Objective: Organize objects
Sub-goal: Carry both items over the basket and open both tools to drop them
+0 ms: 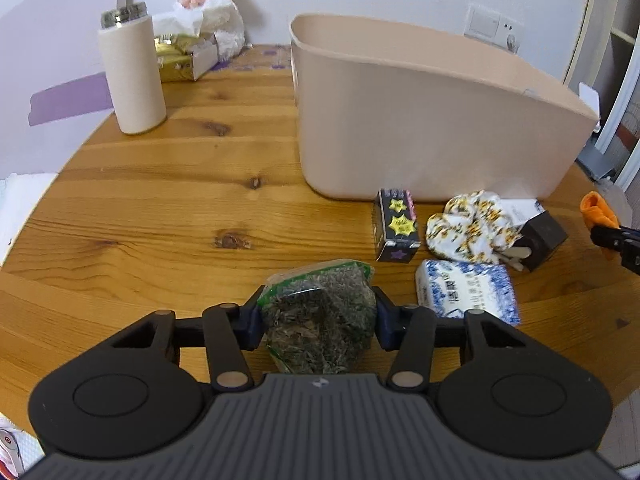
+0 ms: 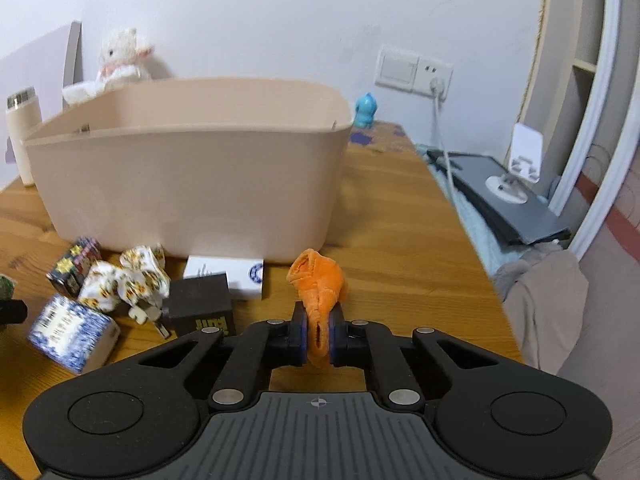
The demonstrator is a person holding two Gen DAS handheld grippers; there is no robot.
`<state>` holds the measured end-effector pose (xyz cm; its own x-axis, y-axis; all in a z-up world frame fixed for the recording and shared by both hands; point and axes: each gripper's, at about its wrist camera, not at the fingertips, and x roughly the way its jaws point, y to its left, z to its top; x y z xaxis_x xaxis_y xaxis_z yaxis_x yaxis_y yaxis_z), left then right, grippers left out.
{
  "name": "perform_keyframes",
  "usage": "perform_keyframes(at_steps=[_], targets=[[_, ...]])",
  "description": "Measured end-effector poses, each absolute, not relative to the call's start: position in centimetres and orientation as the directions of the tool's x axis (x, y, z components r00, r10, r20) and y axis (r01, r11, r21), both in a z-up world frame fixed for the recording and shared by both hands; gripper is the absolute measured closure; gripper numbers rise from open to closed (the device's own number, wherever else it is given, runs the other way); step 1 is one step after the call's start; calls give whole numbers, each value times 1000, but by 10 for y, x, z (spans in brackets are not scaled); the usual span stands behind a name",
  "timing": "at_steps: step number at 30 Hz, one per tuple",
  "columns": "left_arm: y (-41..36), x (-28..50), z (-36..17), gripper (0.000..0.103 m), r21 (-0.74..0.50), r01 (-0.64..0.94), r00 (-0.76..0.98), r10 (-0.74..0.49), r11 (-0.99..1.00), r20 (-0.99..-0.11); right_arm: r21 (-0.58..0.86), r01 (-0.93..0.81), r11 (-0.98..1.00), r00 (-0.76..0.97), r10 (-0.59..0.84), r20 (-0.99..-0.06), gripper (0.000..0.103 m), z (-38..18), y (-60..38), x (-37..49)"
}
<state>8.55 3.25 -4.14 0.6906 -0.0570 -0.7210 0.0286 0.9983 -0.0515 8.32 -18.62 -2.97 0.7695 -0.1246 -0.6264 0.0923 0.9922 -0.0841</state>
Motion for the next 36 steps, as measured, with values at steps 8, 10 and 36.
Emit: perform_keyframes(at_steps=[8,10,36], targets=[[33,68,17,50,-31,48,796,-57,998,-602,-78,92,993,844,-119,-524,94,19,-184,65],[32,69,30,50,-20,51,817,-53,999,-575,-82,88,993,861,-117,-496,94,30,-181,65],[-30,205,39,49,115,60,840,12,992,-542,-85,62,994,885,-94,-455,94,56,-162,173]])
